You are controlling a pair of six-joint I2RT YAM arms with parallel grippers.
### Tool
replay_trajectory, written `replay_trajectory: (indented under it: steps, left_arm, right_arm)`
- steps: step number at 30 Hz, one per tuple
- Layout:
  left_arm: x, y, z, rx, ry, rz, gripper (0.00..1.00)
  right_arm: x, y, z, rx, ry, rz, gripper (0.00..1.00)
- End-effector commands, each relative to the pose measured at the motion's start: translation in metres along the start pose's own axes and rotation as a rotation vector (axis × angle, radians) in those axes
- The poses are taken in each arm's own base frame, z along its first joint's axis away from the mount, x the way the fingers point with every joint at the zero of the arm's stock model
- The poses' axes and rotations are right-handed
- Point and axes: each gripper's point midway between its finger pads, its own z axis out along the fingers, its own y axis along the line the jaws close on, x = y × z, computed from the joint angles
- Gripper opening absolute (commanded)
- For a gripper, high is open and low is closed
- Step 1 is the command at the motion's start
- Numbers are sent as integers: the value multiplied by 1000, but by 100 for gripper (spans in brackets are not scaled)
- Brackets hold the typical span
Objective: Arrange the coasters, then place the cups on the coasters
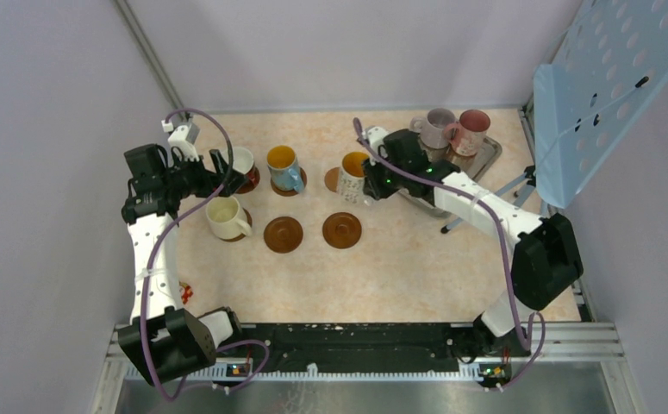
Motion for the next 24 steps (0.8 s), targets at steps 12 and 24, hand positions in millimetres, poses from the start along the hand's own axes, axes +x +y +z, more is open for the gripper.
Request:
replay_trajectory:
  steps: [12,24]
  left_arm:
    - [-19,4,-9,-65,-67,2,99]
    - [-20,13,-14,-129,-83,-13,99]
  right_arm:
    - [-88,143,38,-97,-203,-47,0]
    - [-88,179,72,13,-221,38,0]
